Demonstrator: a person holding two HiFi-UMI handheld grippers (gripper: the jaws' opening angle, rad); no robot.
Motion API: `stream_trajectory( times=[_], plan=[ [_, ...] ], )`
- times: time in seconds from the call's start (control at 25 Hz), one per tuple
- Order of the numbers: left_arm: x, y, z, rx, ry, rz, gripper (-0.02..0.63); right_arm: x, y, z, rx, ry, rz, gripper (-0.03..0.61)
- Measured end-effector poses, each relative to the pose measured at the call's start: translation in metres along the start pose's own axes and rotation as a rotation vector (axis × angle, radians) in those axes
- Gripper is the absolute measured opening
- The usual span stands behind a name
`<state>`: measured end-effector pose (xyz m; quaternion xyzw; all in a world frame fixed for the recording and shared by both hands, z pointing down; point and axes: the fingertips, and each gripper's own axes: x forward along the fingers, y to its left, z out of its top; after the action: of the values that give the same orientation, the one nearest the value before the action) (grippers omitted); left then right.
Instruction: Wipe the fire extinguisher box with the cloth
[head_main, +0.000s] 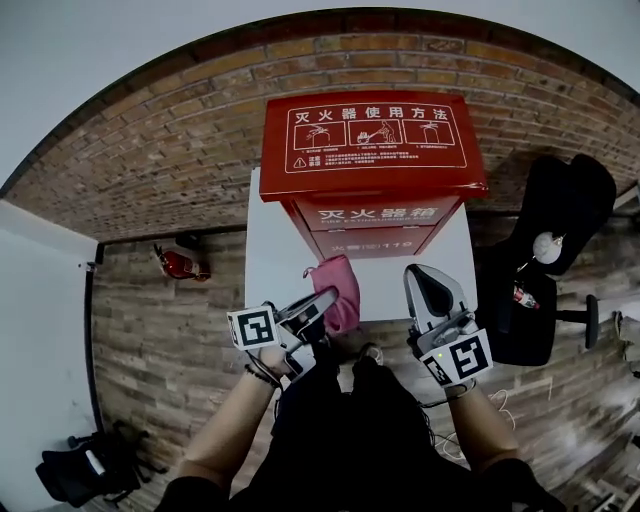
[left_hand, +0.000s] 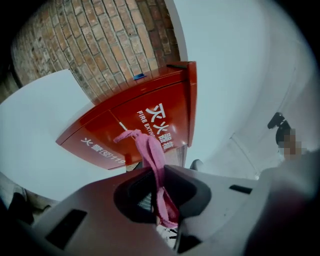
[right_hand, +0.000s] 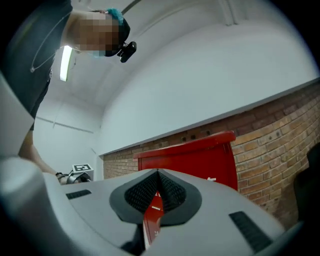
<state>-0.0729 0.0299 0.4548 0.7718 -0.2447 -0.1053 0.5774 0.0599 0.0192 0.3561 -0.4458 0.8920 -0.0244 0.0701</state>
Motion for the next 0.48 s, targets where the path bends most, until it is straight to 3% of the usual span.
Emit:
stream_trajectory(
  times=[0.16, 0.32, 0.48],
  plan=[
    [0.009, 0.058, -0.012, -0.031, 0.043, 0.059, 0.06, -0.01, 0.007, -0.031, 0.041, 0.058, -0.008, 0.018],
    [0.017, 0.117, -0.027, -0.147, 0.076, 0.078, 0.06, -0.018, 0.009, -0.053, 0.069, 0.108, -0.046, 0.018],
    [0.032, 0.175, -0.03, -0.099, 0.135, 0.123, 0.06, -0.022, 0.005, -0.068, 0.106, 0.122, -0.099, 0.018]
  ],
)
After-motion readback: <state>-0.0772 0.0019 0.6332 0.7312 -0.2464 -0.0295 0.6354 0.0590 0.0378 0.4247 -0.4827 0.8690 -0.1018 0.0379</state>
